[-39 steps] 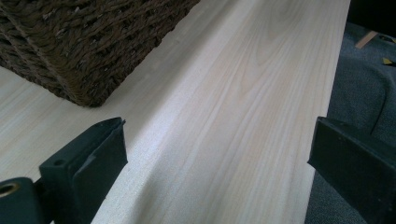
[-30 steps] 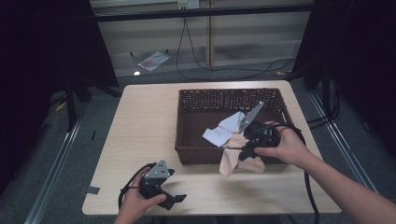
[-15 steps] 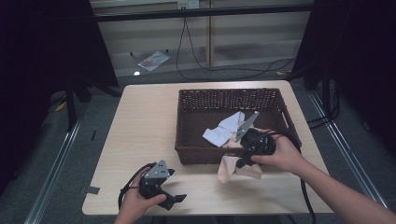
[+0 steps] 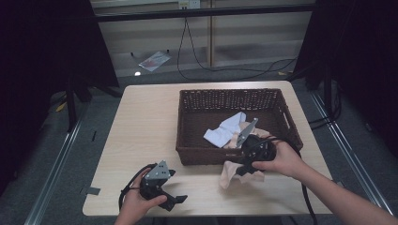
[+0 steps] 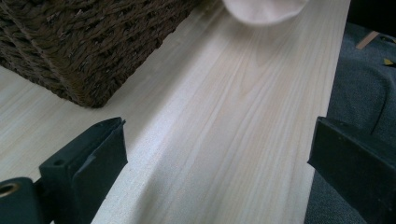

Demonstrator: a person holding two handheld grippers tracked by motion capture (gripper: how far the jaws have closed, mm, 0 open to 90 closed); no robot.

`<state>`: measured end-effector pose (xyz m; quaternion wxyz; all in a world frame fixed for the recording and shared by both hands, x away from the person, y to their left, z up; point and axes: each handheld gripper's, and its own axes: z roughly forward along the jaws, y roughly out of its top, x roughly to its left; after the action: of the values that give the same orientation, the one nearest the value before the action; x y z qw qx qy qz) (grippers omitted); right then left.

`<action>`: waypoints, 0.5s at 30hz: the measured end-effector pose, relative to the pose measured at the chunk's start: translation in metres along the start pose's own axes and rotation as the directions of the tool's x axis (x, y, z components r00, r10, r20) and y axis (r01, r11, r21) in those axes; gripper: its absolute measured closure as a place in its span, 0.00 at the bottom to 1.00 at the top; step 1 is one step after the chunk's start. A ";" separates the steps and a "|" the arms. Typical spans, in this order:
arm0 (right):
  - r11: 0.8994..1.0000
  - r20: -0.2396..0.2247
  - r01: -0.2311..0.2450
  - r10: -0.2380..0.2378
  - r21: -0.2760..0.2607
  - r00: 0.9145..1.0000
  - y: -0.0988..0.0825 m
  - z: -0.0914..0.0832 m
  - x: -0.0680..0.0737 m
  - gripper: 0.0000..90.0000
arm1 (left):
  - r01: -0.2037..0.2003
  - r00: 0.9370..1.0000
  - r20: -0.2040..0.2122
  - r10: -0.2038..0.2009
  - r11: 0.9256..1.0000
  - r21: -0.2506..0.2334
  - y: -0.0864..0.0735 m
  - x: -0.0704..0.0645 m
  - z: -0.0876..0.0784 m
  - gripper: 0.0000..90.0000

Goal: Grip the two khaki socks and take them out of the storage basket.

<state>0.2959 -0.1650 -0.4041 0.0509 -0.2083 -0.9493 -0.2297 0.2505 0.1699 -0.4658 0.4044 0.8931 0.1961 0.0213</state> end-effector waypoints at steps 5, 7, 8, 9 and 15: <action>1.000 0.016 -0.007 0.007 0.003 1.000 0.001 -0.006 0.002 0.38 | -0.002 1.000 0.006 0.002 1.000 0.002 0.000 0.000 0.001 0.04; 1.000 0.025 -0.022 0.022 0.006 0.999 0.002 -0.010 0.003 0.34 | 0.001 1.000 0.007 -0.001 1.000 -0.001 0.000 0.000 0.002 0.04; 1.000 0.027 -0.025 0.025 0.006 0.999 0.003 -0.016 0.002 0.29 | -0.004 1.000 0.011 0.004 1.000 0.003 0.000 0.000 0.002 0.04; 1.000 0.027 -0.025 0.025 0.006 0.999 0.003 -0.016 0.002 0.29 | -0.004 1.000 0.011 0.004 1.000 0.003 0.000 0.000 0.002 0.04; 0.998 0.027 -0.055 0.056 -0.025 0.998 0.011 -0.042 -0.005 0.23 | -0.001 1.000 0.008 0.001 1.000 -0.004 0.000 0.000 0.003 0.04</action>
<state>0.3051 -0.1770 -0.3626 0.0415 -0.2383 -0.9410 -0.2366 0.2510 0.1677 -0.4680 0.4069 0.8924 0.1940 0.0186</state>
